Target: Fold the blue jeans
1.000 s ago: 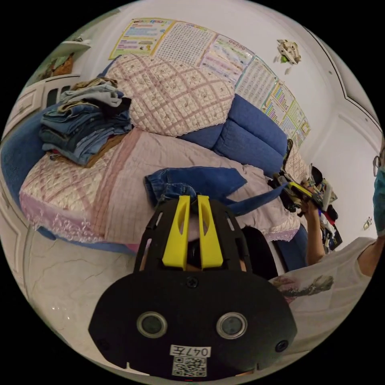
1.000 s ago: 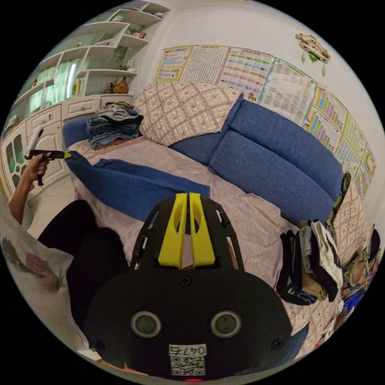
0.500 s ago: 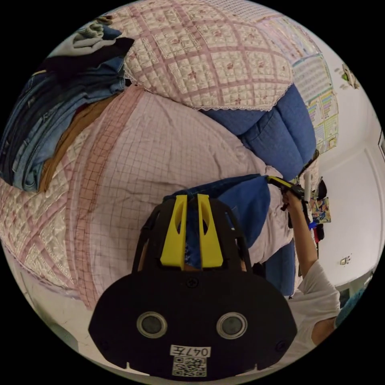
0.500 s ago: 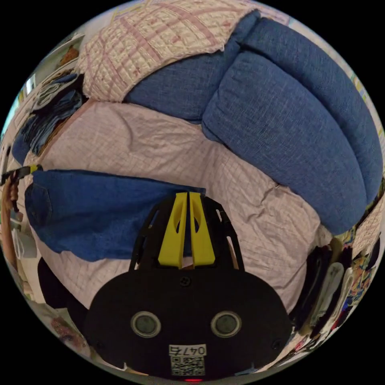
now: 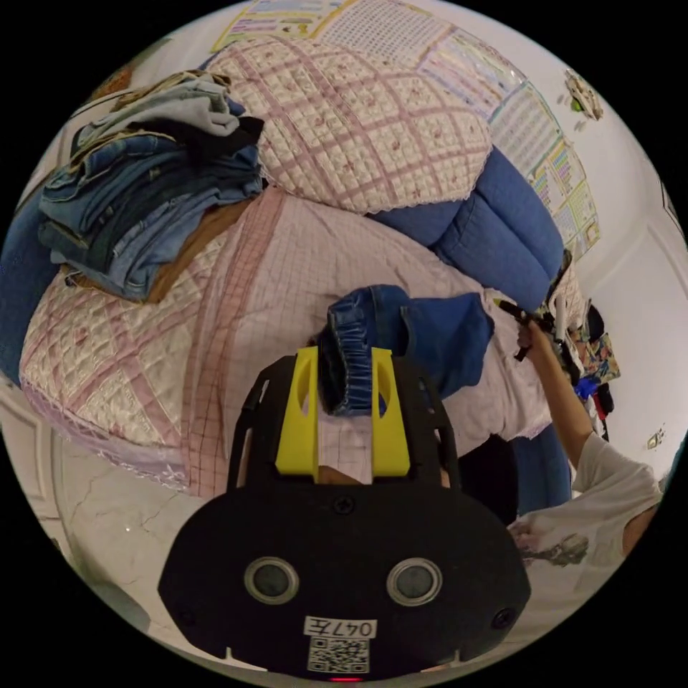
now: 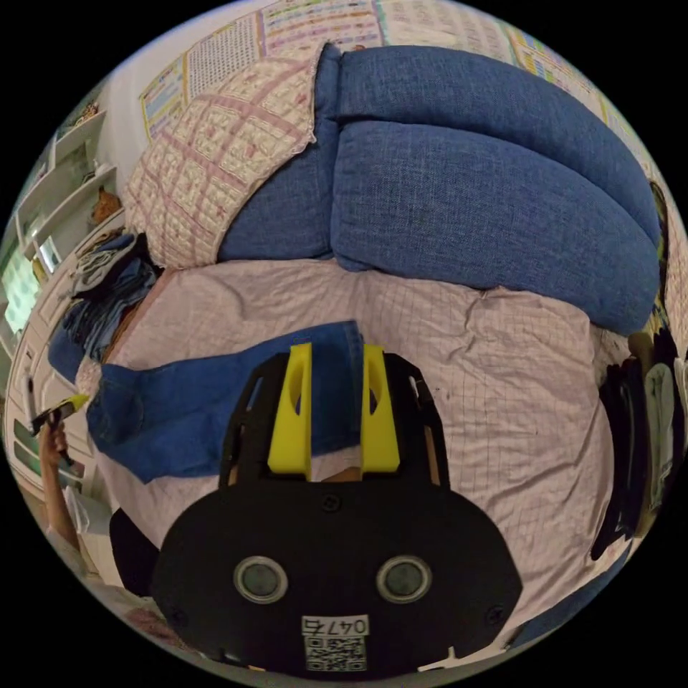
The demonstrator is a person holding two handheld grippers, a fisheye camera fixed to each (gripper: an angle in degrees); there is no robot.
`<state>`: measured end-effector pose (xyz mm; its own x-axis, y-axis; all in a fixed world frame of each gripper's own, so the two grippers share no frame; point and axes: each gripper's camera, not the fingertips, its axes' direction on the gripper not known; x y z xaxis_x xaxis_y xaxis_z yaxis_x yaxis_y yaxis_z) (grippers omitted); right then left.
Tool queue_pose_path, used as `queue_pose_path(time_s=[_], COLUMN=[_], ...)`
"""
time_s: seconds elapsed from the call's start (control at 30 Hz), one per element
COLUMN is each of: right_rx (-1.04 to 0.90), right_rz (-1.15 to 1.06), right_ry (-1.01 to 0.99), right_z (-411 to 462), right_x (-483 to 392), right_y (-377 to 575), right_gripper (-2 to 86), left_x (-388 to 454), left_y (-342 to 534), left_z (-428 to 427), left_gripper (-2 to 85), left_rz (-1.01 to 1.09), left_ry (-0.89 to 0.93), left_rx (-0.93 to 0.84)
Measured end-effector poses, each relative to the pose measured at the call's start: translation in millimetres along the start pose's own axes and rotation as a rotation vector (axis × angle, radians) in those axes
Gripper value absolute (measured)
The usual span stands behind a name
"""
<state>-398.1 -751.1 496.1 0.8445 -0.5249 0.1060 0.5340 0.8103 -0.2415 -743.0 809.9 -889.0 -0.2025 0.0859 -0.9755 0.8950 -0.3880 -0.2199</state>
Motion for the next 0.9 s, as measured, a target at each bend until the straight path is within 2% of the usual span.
queue_pose_path(time_s=[0.13, 0.27, 0.33, 0.47, 0.6, 0.67, 0.8, 0.9], right_rx=[-0.034, -0.018, -0.021, -0.047, -0.075, -0.073, -0.072, -0.094], right_rz=[-0.007, -0.002, -0.011, -0.034, -0.004, 0.043, 0.202, 0.283], right_ry=[-0.049, -0.081, -0.078, -0.07, -0.021, 0.02, -0.047, -0.117], right_z=[18, 39, 52, 89, 128, 145, 184, 211], right_x=[15, 28, 31, 31, 32, 38, 61, 76], right_y=[18, 34, 40, 52, 57, 59, 72, 89], right_gripper=[4.5, 2.8, 2.3, 1.6, 1.3, 1.4, 1.6, 1.6], left_x=[-34, -76, -85, -93, -75, -93, -190, -205], left_y=[-39, -72, -69, -52, -22, -17, -8, 7], left_z=[13, 77, 90, 73, 18, 15, 72, 105], left_gripper=[11.4, 10.2, 9.0, 6.2, 4.9, 4.9, 5.5, 6.4], left_rz=[0.075, 0.184, 0.209, 0.193, 0.236, 0.195, -0.06, -0.054], left_ry=[0.034, 0.171, 0.174, 0.155, 0.264, 0.247, 0.217, 0.11], left_rx=[0.078, -0.142, -0.177, -0.176, -0.112, -0.108, -0.197, -0.235])
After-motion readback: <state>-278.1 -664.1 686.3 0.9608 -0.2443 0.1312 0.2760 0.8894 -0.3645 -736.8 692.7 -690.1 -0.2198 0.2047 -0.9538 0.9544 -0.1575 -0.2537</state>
